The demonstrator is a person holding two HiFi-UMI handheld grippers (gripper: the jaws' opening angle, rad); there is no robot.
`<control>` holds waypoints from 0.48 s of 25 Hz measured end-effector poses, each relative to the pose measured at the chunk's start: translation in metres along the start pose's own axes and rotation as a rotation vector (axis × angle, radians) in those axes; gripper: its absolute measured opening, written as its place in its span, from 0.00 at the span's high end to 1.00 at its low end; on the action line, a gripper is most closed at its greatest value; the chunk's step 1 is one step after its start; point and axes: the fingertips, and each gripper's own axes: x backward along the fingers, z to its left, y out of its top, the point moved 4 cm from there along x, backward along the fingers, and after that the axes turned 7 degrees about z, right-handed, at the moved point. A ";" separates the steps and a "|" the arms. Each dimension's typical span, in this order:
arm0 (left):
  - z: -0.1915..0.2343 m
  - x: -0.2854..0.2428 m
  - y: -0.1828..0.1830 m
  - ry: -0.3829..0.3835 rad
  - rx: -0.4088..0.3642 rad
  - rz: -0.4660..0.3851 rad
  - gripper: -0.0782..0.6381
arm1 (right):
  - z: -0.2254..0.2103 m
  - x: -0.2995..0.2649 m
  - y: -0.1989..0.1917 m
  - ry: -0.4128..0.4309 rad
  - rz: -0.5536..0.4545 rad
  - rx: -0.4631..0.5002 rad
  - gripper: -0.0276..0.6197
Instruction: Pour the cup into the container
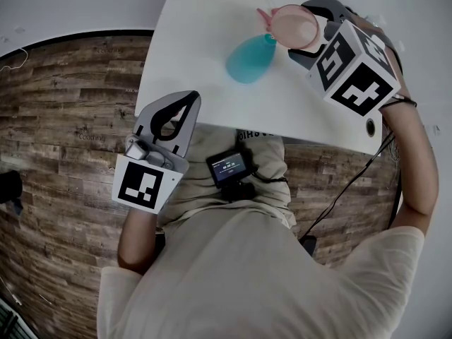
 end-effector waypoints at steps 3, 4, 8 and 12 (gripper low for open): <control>0.000 0.000 0.000 0.000 0.001 0.000 0.88 | 0.000 0.000 0.000 -0.004 0.004 0.003 0.39; 0.001 0.001 0.000 0.000 0.001 -0.001 0.88 | 0.000 0.001 0.000 -0.005 0.006 0.004 0.39; 0.000 0.001 0.000 -0.001 0.001 -0.002 0.88 | 0.000 0.001 0.000 -0.011 0.012 0.008 0.39; 0.000 0.001 -0.001 -0.002 0.003 -0.003 0.88 | 0.001 0.001 -0.001 -0.017 0.016 0.013 0.39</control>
